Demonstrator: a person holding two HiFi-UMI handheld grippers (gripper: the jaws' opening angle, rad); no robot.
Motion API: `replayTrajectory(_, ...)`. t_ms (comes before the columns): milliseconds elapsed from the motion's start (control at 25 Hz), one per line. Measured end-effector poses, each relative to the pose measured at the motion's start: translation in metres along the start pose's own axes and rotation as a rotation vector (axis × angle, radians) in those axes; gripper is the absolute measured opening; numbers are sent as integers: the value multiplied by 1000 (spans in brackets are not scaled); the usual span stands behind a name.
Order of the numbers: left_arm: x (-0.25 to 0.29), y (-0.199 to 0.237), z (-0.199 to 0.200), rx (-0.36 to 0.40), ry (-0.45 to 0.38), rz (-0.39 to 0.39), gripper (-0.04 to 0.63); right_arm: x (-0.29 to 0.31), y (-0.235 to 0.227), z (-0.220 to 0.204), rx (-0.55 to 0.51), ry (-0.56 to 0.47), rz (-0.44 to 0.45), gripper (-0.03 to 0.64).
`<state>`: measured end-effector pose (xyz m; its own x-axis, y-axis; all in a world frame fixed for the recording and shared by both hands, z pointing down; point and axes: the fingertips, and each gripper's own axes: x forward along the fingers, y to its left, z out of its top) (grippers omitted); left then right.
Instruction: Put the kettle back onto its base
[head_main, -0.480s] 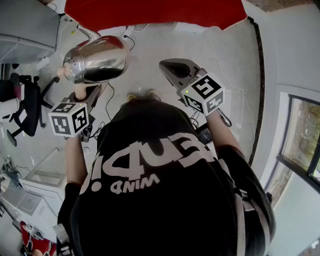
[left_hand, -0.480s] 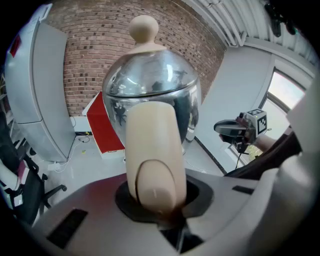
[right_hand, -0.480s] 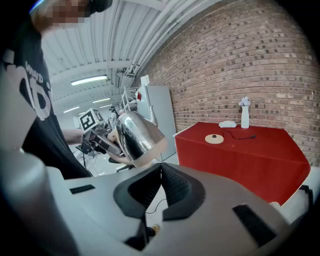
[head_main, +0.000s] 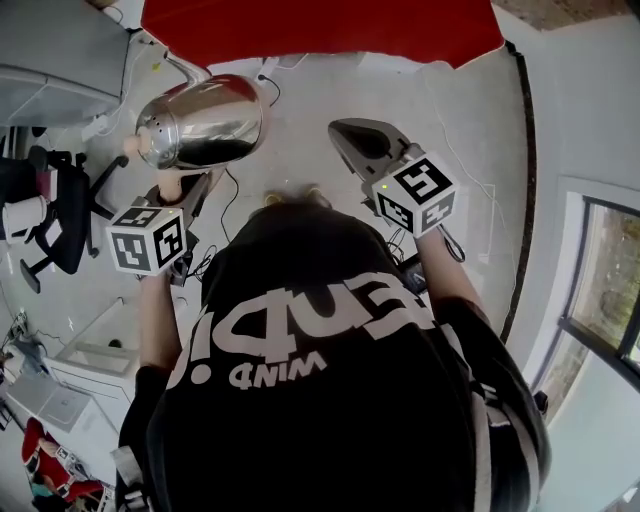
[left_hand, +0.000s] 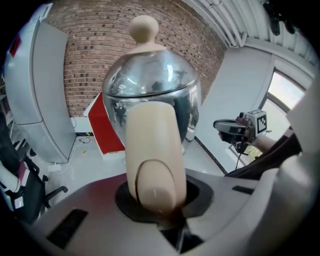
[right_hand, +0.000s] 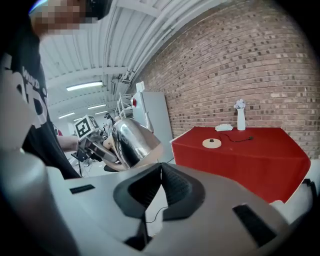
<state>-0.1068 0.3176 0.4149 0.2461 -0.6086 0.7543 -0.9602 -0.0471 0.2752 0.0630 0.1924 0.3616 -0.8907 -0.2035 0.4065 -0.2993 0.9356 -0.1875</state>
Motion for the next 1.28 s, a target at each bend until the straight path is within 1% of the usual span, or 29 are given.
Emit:
replayTrajectory(320, -8, 16, 3, -2, -8, -12, 57, 7, 4, 9, 8, -10, -51, 23)
replayTrajectory(520, -6, 24, -4, 4, 0, -49, 57, 10, 5, 9, 5, -15, -90, 23)
replayTrajectory(720, -3, 44, 6, -2, -12, -40, 57, 16, -1, 9, 12, -10, -122, 23)
replayTrajectory(920, 10, 49, 14, -9, -6, -56, 57, 15, -18, 3, 3, 19, -138, 23)
replayTrajectory(1160, 27, 62, 35, -16, -5, -72, 57, 27, -49, 16, 3, 8, -162, 23)
replayTrajectory(1280, 34, 68, 48, -17, -10, -64, 57, 32, -62, 19, 9, 7, -167, 23)
